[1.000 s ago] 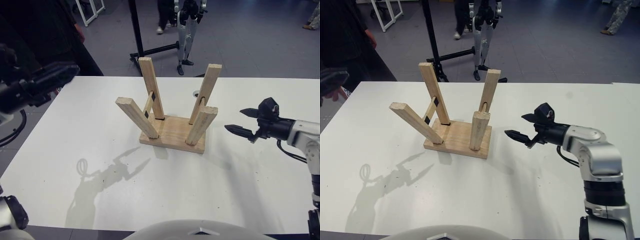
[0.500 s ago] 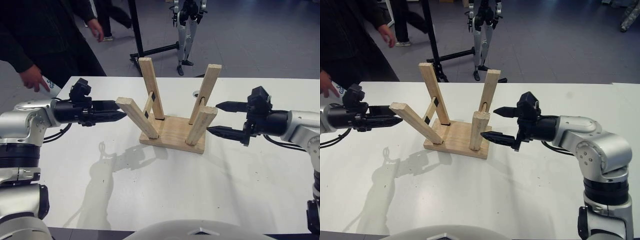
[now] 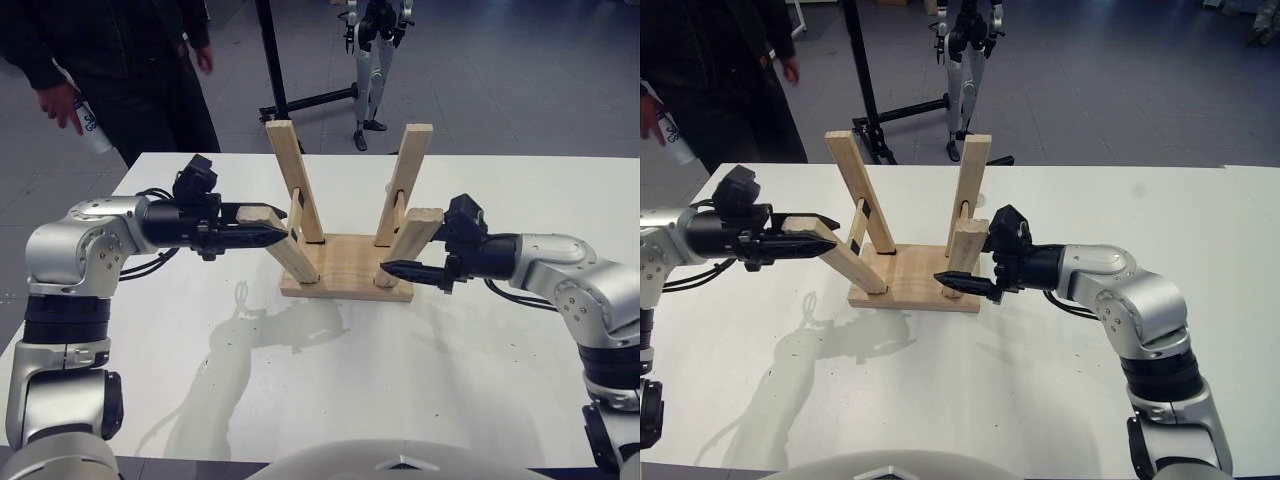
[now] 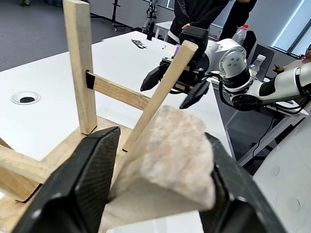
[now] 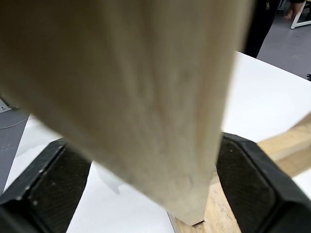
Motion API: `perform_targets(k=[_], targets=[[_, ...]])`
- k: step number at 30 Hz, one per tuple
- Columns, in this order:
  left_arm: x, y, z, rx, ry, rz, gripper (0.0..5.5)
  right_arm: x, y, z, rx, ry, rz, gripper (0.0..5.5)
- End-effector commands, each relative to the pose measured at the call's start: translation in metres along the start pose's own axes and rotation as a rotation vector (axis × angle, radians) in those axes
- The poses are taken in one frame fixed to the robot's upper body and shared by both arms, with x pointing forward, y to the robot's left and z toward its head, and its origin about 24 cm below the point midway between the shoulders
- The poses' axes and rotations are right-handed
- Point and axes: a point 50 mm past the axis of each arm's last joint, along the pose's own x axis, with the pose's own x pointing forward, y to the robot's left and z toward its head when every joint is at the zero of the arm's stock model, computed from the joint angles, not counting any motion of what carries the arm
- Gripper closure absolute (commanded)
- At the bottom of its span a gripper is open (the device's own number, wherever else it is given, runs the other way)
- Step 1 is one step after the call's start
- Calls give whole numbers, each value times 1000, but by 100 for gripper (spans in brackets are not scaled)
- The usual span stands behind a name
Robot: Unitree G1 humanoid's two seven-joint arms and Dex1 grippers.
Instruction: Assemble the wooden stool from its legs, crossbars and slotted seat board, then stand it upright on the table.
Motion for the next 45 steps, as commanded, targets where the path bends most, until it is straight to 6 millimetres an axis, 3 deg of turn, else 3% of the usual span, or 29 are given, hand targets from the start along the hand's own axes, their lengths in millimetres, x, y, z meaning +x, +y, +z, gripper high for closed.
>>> perform_targets(k=[1,9,14,17,21,26,30,33,35,39,45], targets=[[3,-4,-7,-32,20,-15,350,-3,0,8,-8,1,56,211],[3,-22,-12,-90,51,-124,357,-27,10,28,166,-79,312,366],[3,-26,-7,-173,-18,-92,357,-31,10,24,224,-31,215,366],[9,-21,-7,-98,-31,49,357,-31,13,18,255,33,170,366],[13,-19,-9,-198,2,99,357,-31,10,10,327,101,145,366],[10,-32,-4,-427,-85,-171,357,-33,17,14,578,44,394,366],[12,-37,4,-618,-103,-327,357,-45,11,23,825,62,593,366],[16,-21,10,-675,-144,-288,357,-42,-5,23,947,34,576,366],[19,-2,11,-766,-178,-225,312,-40,-15,19,1022,28,544,319],[27,13,4,-840,-185,-167,246,-31,-31,9,1110,41,455,244],[13,32,-16,-854,-227,12,139,-43,-60,-1,1148,-21,232,122]])
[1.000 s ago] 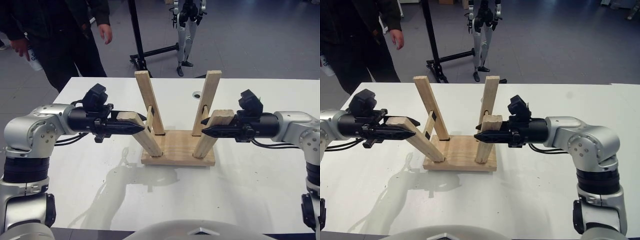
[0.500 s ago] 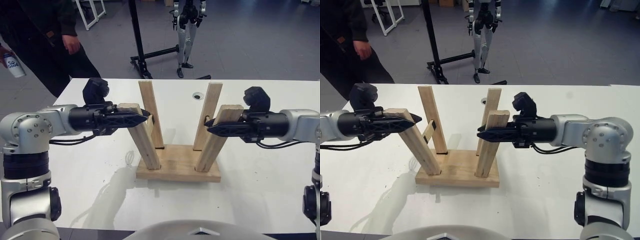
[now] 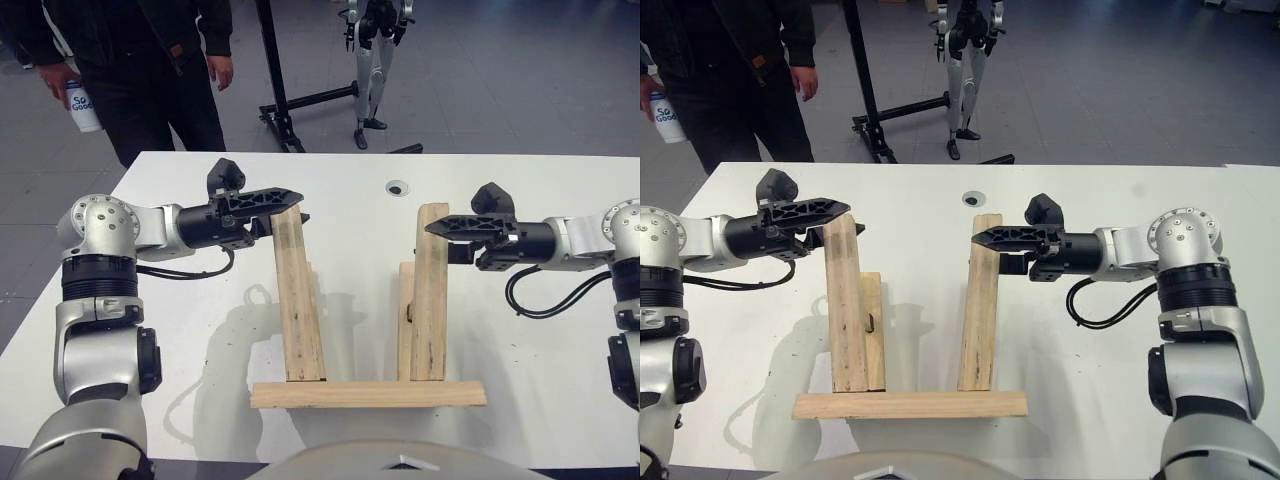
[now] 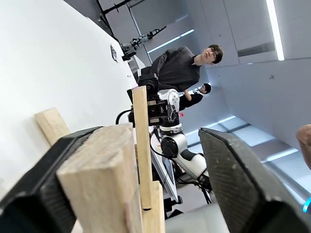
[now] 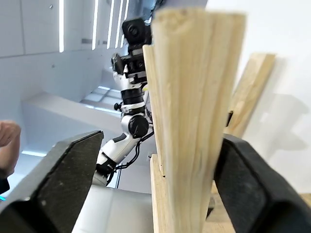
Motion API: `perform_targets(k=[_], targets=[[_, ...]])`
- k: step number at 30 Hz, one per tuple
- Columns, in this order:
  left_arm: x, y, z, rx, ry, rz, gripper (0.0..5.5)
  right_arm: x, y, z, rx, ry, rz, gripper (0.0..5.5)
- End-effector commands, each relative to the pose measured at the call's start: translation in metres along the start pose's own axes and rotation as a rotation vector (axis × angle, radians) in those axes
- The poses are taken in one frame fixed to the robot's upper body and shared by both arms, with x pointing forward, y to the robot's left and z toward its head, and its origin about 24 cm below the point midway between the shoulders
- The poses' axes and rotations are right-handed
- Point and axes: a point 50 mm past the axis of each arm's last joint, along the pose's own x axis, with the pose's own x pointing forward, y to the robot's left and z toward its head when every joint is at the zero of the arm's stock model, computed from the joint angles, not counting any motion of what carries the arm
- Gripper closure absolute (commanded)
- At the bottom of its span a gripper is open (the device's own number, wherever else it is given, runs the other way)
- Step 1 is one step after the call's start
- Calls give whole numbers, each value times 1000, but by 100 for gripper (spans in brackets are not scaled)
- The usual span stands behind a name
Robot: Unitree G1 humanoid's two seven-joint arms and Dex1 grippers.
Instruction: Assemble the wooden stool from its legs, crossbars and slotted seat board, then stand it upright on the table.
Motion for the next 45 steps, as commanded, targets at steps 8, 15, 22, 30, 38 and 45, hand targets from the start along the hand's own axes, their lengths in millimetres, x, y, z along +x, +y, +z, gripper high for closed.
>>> perform_targets(k=[8,15,22,30,38,45], targets=[[-37,19,23,123,-224,171,117,-22,-5,18,-100,-141,-102,86],[-83,-16,31,491,-302,216,117,-52,-8,18,-489,-262,-235,86],[-116,3,-88,777,251,367,117,-79,-33,-76,-840,226,-402,86],[-97,15,-157,776,521,281,117,-64,-33,-120,-935,500,-293,86],[-51,16,-154,869,500,180,117,-17,-27,-133,-1009,468,-181,86],[-37,22,-160,840,555,249,135,-1,-28,-133,-961,426,-200,139]])
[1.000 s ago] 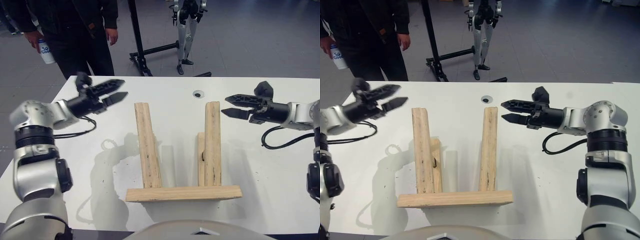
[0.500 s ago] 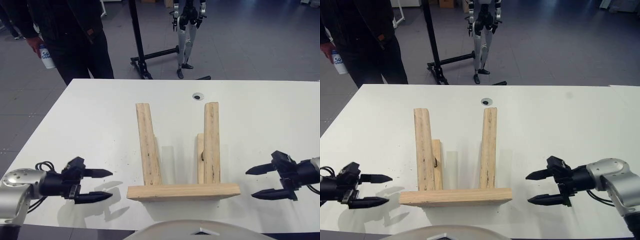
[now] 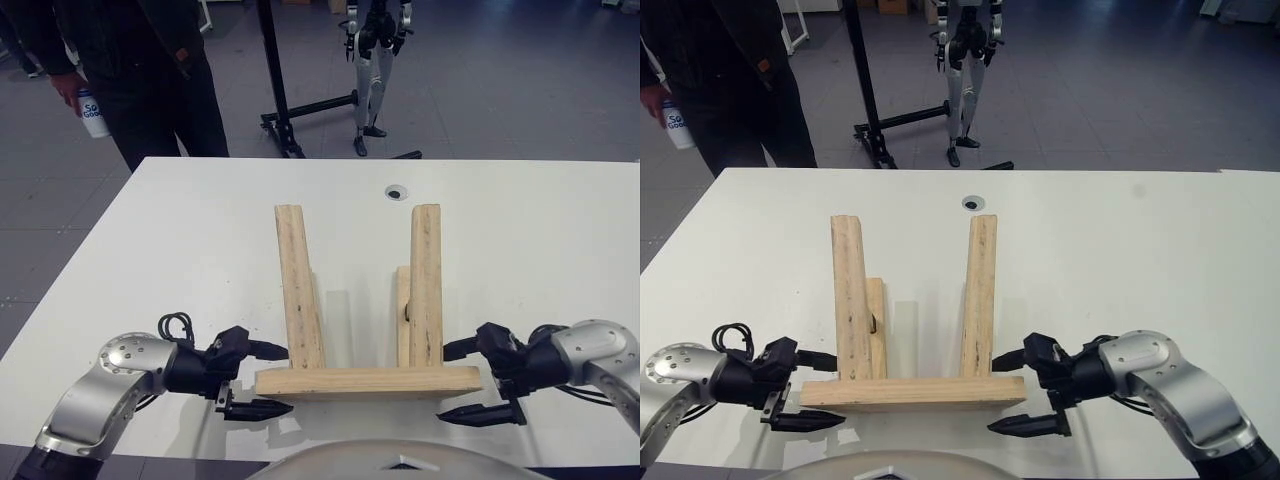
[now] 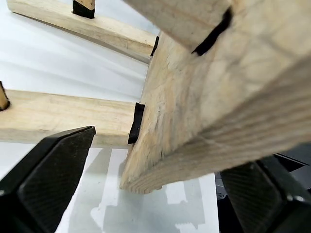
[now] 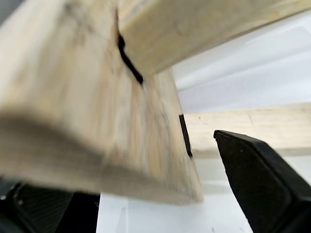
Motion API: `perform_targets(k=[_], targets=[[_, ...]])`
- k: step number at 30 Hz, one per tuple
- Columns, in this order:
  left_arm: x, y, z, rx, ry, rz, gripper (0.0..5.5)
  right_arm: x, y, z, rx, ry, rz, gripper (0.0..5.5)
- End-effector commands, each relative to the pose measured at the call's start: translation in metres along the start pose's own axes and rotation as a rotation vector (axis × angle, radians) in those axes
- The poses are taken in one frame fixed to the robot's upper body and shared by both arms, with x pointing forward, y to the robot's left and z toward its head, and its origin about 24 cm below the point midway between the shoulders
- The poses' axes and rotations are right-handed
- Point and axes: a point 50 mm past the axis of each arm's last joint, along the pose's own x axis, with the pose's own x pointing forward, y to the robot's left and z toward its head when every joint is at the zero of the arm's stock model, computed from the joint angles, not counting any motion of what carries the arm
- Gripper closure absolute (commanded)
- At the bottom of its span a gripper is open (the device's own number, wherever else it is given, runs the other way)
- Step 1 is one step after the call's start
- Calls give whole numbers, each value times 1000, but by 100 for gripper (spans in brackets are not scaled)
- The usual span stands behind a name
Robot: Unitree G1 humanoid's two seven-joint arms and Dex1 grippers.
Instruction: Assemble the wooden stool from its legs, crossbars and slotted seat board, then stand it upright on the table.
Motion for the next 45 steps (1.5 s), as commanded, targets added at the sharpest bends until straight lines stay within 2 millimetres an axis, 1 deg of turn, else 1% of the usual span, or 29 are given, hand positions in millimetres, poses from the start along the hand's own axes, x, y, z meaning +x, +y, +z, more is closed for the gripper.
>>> perform_targets(k=[1,3,7,8,11,12,14,15,17,18,19,21,23,24,27,28,30,32,34,37,40,42,45], targets=[[3,6,4,7,49,92,157,-1,-6,4,32,6,-56,165],[3,8,9,30,33,122,199,-2,-9,8,29,6,-81,213],[4,11,16,41,-4,154,273,-1,-7,11,79,13,-82,299],[5,12,17,38,-9,164,289,-1,-7,12,81,13,-84,314],[6,17,23,28,-28,183,341,2,-6,19,87,-19,-98,329],[5,19,25,24,-36,189,345,2,-7,22,87,-28,-111,335],[4,22,32,-1,-55,191,347,1,-8,30,65,-60,-138,342],[2,24,36,-42,-70,182,347,0,-7,38,63,-101,-142,343],[-1,27,42,-185,-62,117,347,-3,-10,49,111,-152,-160,343],[-4,28,47,-227,-84,97,347,-5,-13,54,149,-169,-154,343],[-6,29,51,-251,-104,82,347,-7,-15,58,177,-175,-150,343],[-10,35,66,-296,-175,71,347,-13,-21,65,250,-186,-127,343],[-13,35,80,-374,-236,-32,347,-14,-22,70,372,-205,-6,343],[-15,32,86,-416,-269,-119,347,-16,-22,73,431,-218,64,343],[-25,23,104,-479,-308,-289,347,-27,-21,89,524,-278,249,343],[-30,24,111,-522,-311,-342,347,-33,-21,95,553,-294,318,343],[-41,27,126,-555,-341,-410,347,-43,-19,109,587,-323,413,343],[-47,34,143,-554,-396,-445,347,-51,-18,122,624,-348,488,343],[-50,41,152,-565,-433,-452,347,-56,-22,130,653,-356,527,343],[-50,47,155,-612,-446,-451,347,-61,-29,133,723,-340,534,343],[-50,55,155,-693,-437,-438,347,-69,-57,133,916,-403,510,343],[-48,62,154,-743,-439,-420,347,-66,-69,126,1021,-404,487,343],[-44,74,149,-823,-459,-400,347,-56,-87,111,1183,-430,474,343]])
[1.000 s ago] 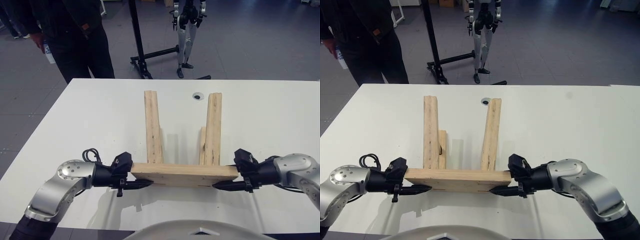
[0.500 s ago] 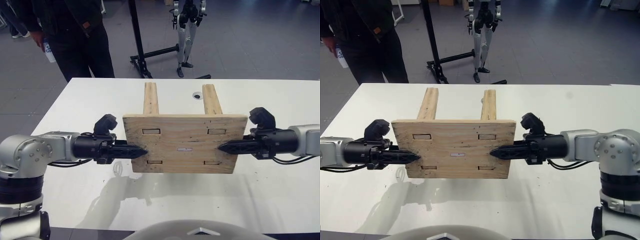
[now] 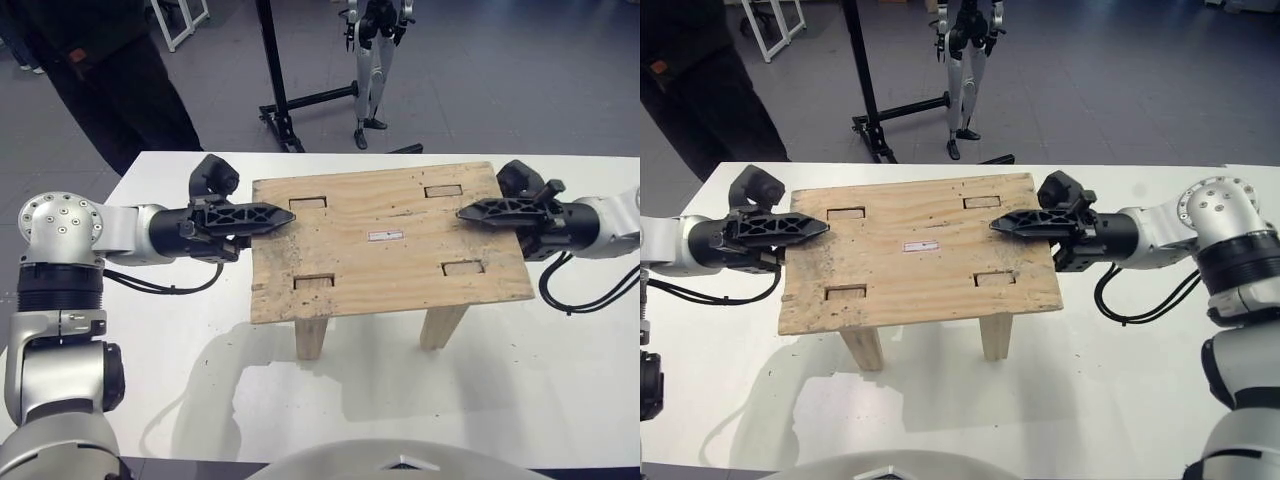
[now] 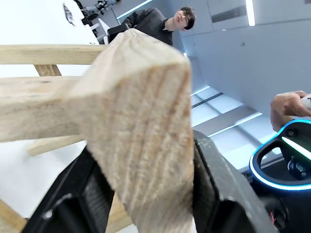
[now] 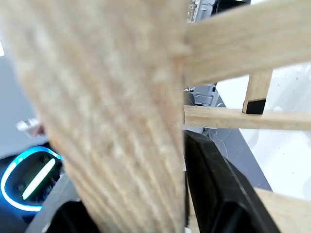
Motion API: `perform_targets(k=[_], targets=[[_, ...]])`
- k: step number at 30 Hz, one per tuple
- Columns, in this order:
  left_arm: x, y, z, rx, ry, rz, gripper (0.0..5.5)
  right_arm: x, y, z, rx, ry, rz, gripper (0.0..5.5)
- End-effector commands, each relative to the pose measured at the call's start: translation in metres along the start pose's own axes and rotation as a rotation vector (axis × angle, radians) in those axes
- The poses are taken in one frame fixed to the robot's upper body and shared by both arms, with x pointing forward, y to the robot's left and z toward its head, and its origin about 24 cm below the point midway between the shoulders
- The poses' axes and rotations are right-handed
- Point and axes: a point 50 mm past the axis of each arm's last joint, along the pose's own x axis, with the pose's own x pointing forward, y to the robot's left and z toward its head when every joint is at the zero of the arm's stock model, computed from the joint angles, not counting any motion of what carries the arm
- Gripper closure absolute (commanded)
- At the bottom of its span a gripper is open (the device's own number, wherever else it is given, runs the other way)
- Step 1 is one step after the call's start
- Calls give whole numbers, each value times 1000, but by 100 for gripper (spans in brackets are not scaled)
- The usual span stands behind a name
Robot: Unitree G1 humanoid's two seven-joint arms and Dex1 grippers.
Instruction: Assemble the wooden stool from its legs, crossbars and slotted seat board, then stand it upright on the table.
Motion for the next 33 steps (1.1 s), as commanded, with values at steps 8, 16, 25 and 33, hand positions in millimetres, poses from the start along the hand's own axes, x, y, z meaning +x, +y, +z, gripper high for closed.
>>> perform_targets(k=[8,16,25,33], targets=[[-17,19,27,-94,-207,100,189,-10,-22,17,133,-153,-56,183],[-36,14,18,-89,-177,183,128,-20,-9,22,72,-216,-67,6],[-75,0,19,-5,-290,260,128,-50,-10,17,55,-360,-132,2],[-113,46,49,503,-708,788,128,-83,-34,43,-497,-788,-452,2]])
